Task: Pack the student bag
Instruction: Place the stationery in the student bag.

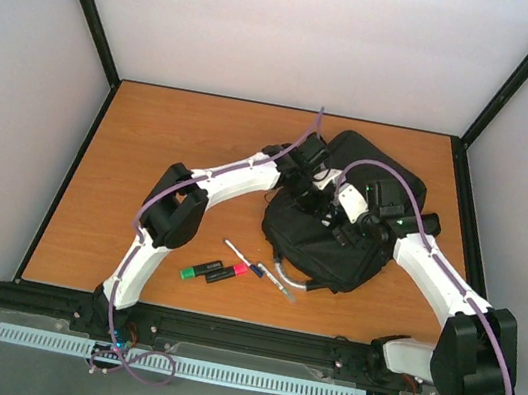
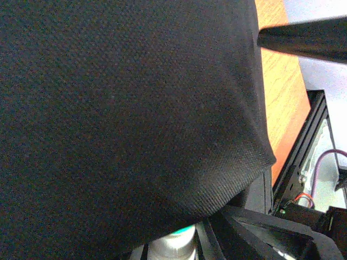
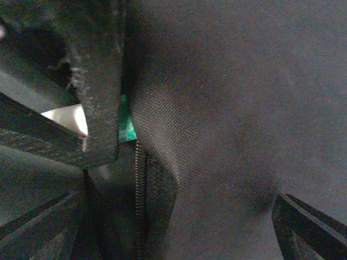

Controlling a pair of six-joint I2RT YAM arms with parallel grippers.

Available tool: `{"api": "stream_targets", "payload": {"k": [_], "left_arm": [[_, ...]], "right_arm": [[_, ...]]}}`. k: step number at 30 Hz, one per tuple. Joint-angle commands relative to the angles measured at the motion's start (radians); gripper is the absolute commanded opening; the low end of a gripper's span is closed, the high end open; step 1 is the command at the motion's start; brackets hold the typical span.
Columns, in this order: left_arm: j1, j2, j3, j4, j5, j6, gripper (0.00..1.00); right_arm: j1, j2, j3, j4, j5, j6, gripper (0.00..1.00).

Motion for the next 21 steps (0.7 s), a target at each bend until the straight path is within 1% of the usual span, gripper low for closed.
{"api": "stream_targets", "payload": {"k": [1, 5, 8, 9, 10, 11, 16, 21], "left_arm": [[0.004, -0.066, 0.044, 0.039, 0.066, 0.004, 0.01], [0.004, -0.066, 0.042, 0.036, 0.065, 0.003, 0.01], [0.004, -0.066, 0.040, 0.037, 0.065, 0.003, 0.01], [0.003, -0.066, 0.040, 0.037, 0.067, 0.003, 0.01], [0.004, -0.065, 0.041, 0.038, 0.064, 0.002, 0.01], [0.004, -0.064, 0.041, 0.038, 0.065, 0.001, 0.01], [0.004, -0.066, 0.039, 0.037, 0.059, 0.001, 0.01], [0.004, -0.053, 0.041, 0.028, 0.039, -0.002, 0.01]], "right_arm": [[0.034, -0.008, -0.017, 0.043, 0.092, -0.006, 1.00], [0.059, -0.019, -0.030, 0.076, 0.170, 0.006, 0.99], [0.060, -0.030, -0.033, 0.099, 0.229, 0.015, 0.88], [0.060, -0.030, -0.033, 0.102, 0.242, 0.016, 0.83], [0.060, -0.029, -0.032, 0.102, 0.248, 0.017, 0.75], [0.060, -0.029, -0.030, 0.101, 0.252, 0.017, 0.70], [0.060, -0.037, -0.020, 0.104, 0.276, 0.027, 0.65], [0.060, -0.078, -0.005, 0.065, 0.252, 0.024, 0.53]]}}
